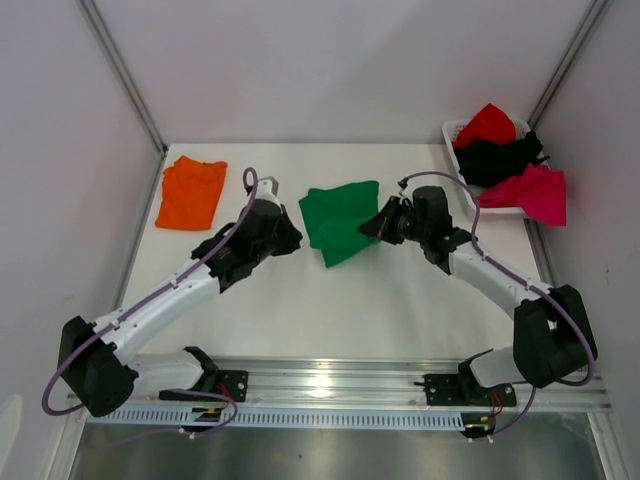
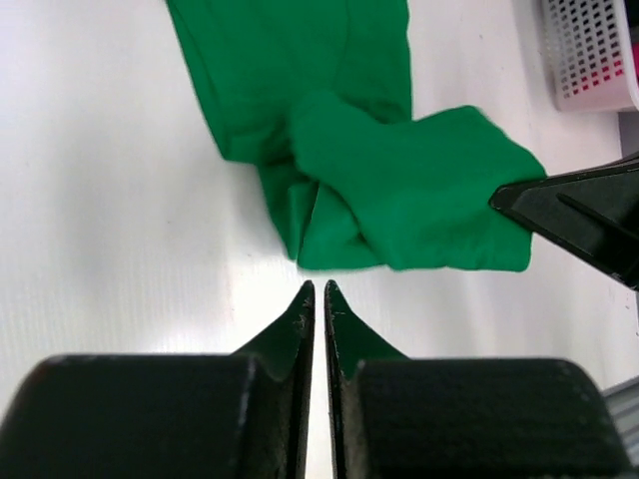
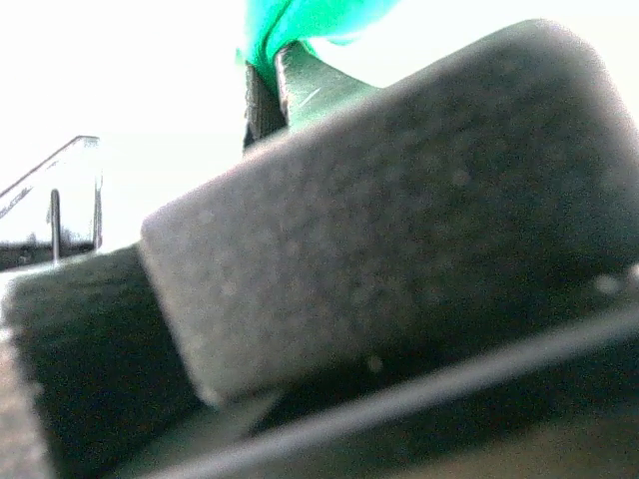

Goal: Fold and stack the t-shirts
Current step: Fold the tshirt

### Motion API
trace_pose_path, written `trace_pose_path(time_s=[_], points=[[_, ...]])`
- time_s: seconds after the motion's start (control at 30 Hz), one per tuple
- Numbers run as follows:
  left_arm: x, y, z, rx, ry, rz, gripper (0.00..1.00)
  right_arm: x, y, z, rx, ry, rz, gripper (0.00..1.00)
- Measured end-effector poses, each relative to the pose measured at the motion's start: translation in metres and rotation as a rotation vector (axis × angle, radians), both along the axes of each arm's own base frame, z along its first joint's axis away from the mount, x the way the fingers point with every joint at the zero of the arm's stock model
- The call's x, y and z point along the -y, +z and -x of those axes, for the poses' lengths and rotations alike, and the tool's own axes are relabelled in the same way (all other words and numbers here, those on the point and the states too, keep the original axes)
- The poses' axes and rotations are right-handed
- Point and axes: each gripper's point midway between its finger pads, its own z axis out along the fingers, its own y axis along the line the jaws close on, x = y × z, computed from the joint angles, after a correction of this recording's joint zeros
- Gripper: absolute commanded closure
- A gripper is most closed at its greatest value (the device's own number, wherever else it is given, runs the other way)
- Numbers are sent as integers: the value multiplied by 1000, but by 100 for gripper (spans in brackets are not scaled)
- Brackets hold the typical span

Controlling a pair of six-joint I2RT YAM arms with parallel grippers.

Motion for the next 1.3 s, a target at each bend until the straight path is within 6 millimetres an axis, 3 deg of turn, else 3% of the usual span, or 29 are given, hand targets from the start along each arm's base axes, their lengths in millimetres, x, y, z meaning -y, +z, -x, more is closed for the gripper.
trace_pose_path(time_s=[0.2, 0.47, 0.77, 1.07, 1.3], points=[[-5, -11, -21, -23, 21, -49, 92, 15, -24, -23, -48, -46, 47, 100], [4, -35, -52, -101, 18, -84, 93, 18, -45, -51, -86, -64, 75, 100], [11, -31, -54, -105, -7, -63, 94, 15, -62, -68, -116, -63, 81, 100], [13, -55, -50, -159, -28, -81, 94, -9, -75, -114, -129, -23, 53, 100], [15, -64, -47, -178, -40, -82, 94, -27, -57, -162, -87, -16, 34, 100]])
